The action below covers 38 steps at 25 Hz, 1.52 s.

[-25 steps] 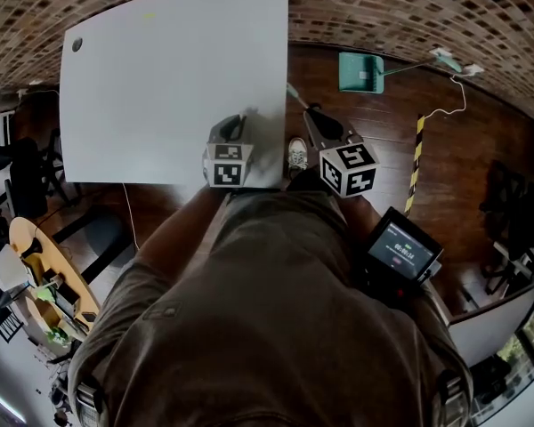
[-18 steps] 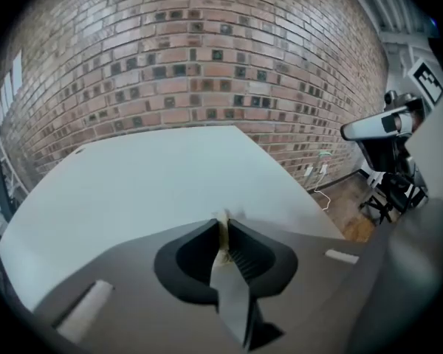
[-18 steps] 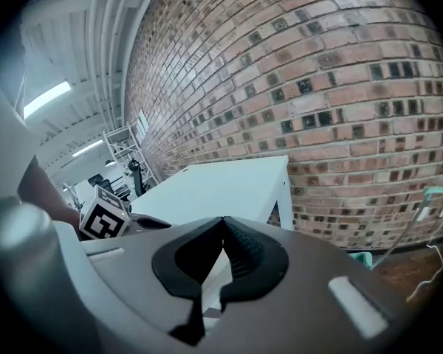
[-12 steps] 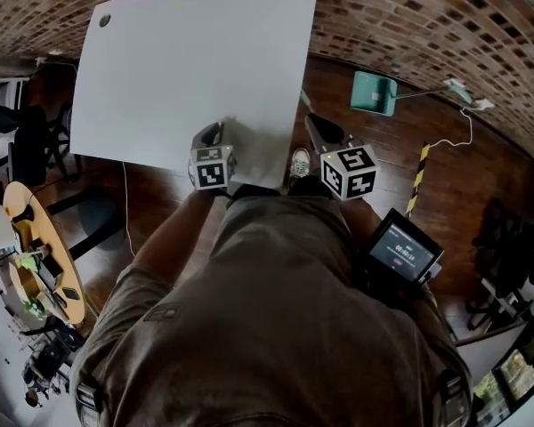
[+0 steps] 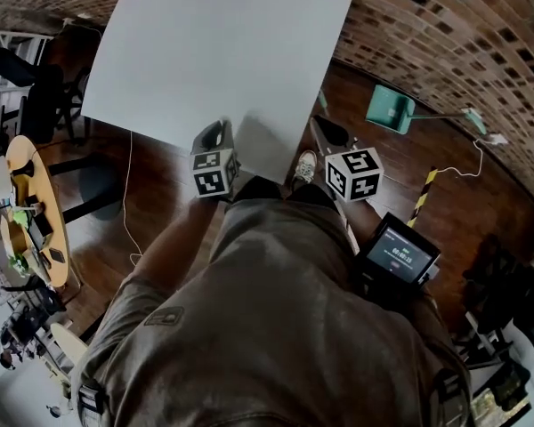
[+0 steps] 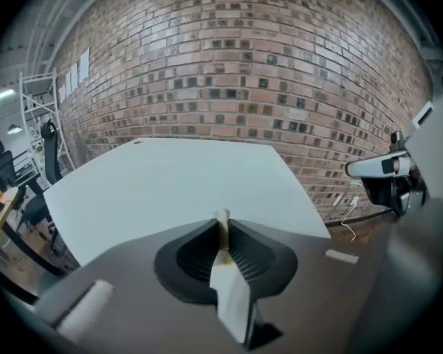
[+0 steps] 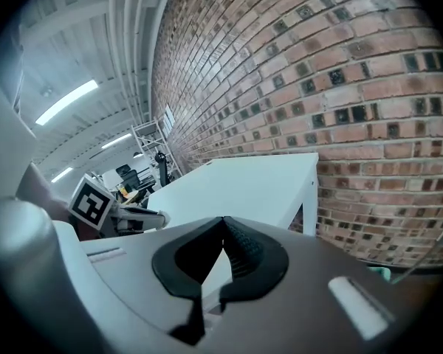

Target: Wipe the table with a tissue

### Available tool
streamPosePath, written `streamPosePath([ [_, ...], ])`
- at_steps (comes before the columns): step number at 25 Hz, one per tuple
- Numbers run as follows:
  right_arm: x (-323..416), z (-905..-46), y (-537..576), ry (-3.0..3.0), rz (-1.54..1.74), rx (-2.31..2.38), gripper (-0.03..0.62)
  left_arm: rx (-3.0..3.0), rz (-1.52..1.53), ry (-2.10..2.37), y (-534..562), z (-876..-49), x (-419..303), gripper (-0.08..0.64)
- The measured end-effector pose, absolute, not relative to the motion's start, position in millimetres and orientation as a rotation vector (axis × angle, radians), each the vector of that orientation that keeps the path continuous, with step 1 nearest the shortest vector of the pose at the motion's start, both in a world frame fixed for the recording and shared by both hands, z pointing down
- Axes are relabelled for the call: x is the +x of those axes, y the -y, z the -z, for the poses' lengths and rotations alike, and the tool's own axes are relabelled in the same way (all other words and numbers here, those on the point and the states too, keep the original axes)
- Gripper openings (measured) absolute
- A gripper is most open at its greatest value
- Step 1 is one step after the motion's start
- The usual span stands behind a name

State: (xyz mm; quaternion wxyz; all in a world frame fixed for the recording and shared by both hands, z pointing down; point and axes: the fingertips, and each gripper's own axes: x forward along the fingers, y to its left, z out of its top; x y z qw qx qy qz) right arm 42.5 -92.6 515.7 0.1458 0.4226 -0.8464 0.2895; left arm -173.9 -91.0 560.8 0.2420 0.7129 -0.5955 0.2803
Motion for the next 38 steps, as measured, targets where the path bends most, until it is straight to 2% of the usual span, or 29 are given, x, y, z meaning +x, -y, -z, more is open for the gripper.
streamPosePath([
  [12, -2.2, -504.1, 33.3, 2.449, -0.782, 1.234, 0.012, 2.068, -0.566, 1.609, 40.1, -519.0, -189.5, 0.038],
  [21, -42.3, -482.7, -61.5, 2.443, -0.735, 1.314, 0.012, 2.157, -0.412, 1.547, -51.4, -489.9, -220.2, 0.038],
  [30, -51.7, -468.4, -125.3, 2.432, -0.699, 1.384, 0.012, 2.187, -0.34, 1.508, -105.4, -481.7, -233.3, 0.038],
  [38, -45.6, -451.2, -134.7, 2.468, -0.658, 1.383, 0.012, 2.219, -0.307, 1.518, -111.9, -463.7, -223.4, 0.038],
])
